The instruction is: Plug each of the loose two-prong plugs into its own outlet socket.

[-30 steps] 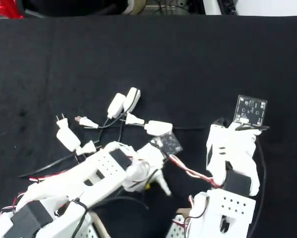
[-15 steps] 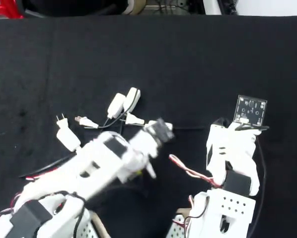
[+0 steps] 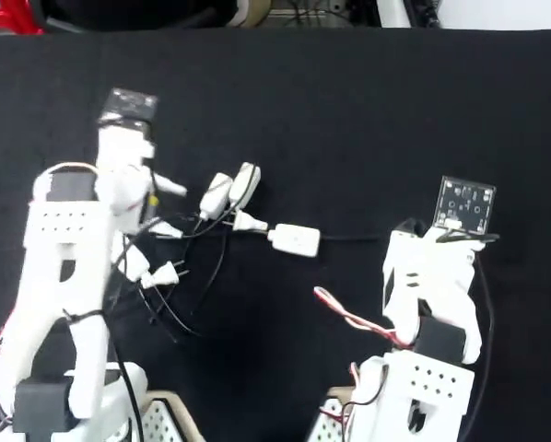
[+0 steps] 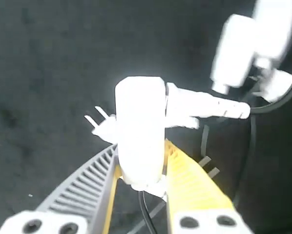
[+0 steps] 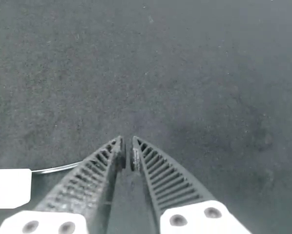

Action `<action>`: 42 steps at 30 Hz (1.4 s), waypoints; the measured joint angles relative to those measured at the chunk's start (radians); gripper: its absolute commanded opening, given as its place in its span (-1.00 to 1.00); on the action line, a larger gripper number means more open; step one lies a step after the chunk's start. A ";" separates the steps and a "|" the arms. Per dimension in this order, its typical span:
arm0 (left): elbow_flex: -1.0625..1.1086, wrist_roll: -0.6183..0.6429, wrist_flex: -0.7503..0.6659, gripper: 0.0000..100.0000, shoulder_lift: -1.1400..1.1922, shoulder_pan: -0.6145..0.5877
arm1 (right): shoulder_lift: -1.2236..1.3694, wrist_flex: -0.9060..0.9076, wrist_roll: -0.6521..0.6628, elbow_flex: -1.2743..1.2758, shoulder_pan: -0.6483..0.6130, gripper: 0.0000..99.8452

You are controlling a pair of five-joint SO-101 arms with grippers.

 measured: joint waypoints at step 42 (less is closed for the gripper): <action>-0.331 0.160 0.348 -0.32 0.319 -0.181 | 0.000 0.000 0.000 0.000 0.000 -0.95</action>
